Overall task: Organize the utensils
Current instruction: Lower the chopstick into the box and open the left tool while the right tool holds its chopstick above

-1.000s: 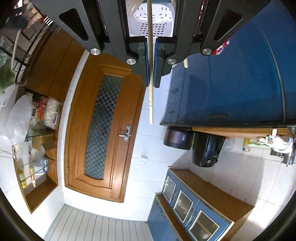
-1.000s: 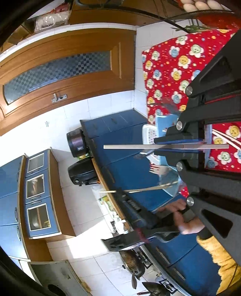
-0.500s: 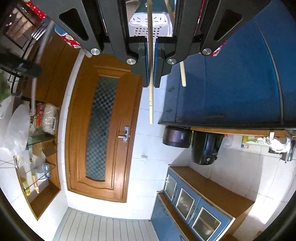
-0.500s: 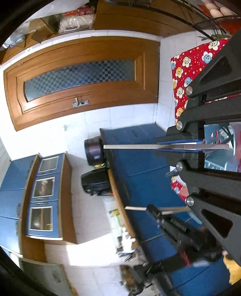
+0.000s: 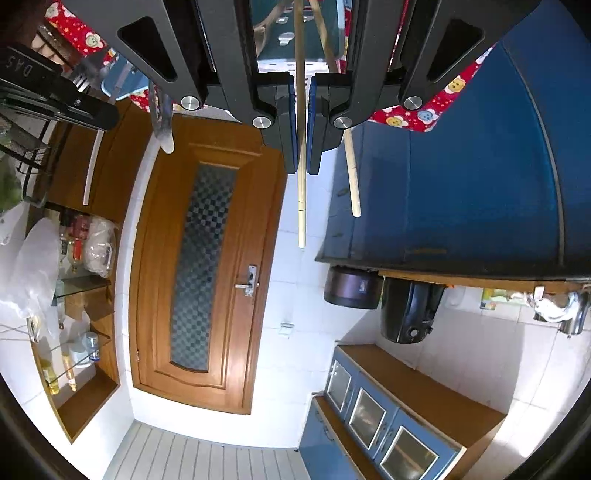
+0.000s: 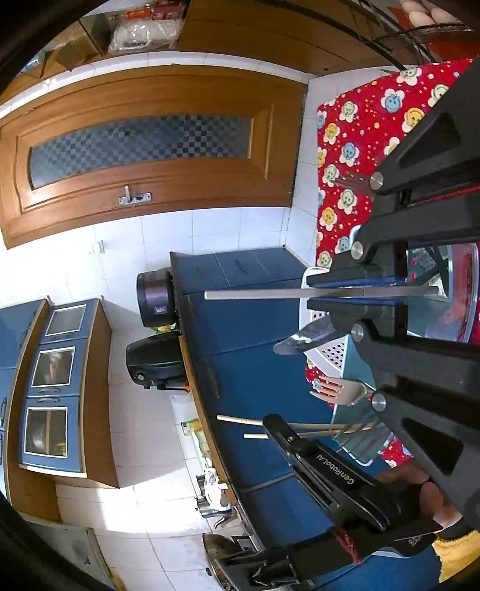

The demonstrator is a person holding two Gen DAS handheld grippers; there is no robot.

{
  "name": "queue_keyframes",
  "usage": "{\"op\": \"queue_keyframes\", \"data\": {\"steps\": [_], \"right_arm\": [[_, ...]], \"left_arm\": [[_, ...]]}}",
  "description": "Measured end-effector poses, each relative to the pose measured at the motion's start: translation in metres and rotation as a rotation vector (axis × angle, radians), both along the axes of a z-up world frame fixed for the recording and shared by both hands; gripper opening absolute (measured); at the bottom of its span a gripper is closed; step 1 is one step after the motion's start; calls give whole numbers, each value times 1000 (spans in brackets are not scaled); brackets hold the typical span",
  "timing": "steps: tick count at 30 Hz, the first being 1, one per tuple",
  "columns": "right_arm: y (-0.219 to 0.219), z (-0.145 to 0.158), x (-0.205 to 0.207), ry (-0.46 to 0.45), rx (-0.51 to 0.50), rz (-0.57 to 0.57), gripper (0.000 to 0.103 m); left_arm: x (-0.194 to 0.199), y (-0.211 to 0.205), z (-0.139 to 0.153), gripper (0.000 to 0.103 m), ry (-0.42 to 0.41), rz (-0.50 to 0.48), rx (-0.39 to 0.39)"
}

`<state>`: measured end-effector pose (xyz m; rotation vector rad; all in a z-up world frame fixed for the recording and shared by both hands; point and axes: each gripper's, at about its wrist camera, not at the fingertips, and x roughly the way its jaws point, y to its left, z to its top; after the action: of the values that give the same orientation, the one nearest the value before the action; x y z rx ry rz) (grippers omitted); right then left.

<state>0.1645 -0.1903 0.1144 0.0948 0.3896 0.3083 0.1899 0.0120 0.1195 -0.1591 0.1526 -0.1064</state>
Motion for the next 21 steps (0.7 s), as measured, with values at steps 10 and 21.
{"op": "queue_keyframes", "data": {"steps": [10,21], "right_arm": [[-3,3,-9,16,59,14,29],[-6,22,-35,-37,103,32,30]], "left_arm": [[-13,-4,-2,12,44,-20,29],[-27,5,13,32,86,-40,6]]}}
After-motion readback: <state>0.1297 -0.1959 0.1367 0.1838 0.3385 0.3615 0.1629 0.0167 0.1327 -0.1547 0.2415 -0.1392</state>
